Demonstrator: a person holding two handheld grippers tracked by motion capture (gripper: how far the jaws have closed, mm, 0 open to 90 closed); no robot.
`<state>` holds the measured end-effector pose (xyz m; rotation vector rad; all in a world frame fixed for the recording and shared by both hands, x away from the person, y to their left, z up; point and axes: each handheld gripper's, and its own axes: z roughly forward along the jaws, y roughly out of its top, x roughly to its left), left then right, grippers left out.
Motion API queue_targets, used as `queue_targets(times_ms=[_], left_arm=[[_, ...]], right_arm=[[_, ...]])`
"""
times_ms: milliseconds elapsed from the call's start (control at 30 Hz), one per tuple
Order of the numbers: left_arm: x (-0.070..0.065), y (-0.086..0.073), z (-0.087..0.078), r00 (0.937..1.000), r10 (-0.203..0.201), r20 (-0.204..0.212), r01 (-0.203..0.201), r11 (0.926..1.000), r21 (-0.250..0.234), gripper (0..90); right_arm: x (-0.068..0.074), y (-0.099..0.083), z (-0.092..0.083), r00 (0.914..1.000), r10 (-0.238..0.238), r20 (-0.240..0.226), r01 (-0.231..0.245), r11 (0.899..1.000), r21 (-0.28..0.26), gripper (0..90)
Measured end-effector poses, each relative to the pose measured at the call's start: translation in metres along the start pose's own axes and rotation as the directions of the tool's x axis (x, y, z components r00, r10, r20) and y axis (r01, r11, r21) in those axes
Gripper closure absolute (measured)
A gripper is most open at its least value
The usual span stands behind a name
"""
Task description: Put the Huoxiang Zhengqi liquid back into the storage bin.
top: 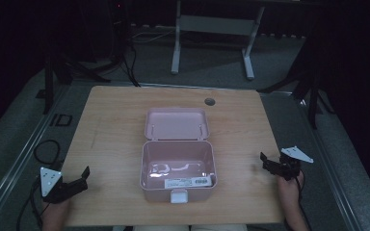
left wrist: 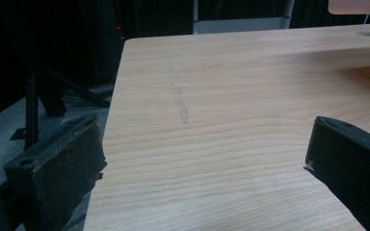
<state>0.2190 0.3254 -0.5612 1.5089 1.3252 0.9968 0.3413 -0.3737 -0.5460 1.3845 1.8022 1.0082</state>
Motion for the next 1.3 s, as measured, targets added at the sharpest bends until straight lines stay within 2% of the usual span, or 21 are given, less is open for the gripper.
queue_targets(times_ms=[100,200,233,333,800,1067,1300], left_arm=[[-0.0001,-0.0001,-0.0002,1.0,-0.001,0.0,0.001,1.0,-0.002,0.4],[-0.0002,-0.0001,-0.0001,1.0,0.002,0.0,-0.002,1.0,-0.001,0.4],[-0.0002,0.0,-0.0001,1.0,0.003,0.0,-0.003,1.0,0.0,0.4],[0.0008,0.0,0.0003,0.9999,-0.008,0.006,0.008,1.0,0.001,0.4],[-0.0001,0.0,0.0,1.0,0.003,0.002,-0.003,1.0,0.0,0.4],[-0.0004,-0.0003,-0.0004,1.0,0.003,-0.002,-0.003,1.0,-0.005,0.4],[-0.0002,-0.0003,-0.0003,1.0,-0.001,0.001,0.001,1.0,-0.006,0.4]], right_arm=[[-0.0012,0.0007,-0.0011,0.9996,0.014,-0.024,-0.014,1.0,-0.02,10.8],[-0.0022,0.0008,-0.0001,0.9996,0.009,-0.027,-0.009,1.0,-0.018,10.8],[-0.0017,0.0008,0.0007,1.0,-0.001,-0.009,0.0,1.0,-0.016,10.8],[-0.0006,0.0017,0.0032,0.9999,-0.012,0.007,0.012,1.0,-0.014,10.9],[-0.0008,0.0032,0.0043,1.0,-0.004,0.003,0.004,1.0,-0.025,11.1],[-0.0016,0.0026,0.0061,0.9996,-0.008,0.028,0.009,1.0,-0.017,11.1],[-0.0023,0.002,0.008,0.9997,-0.008,0.021,0.008,1.0,-0.001,11.1]])
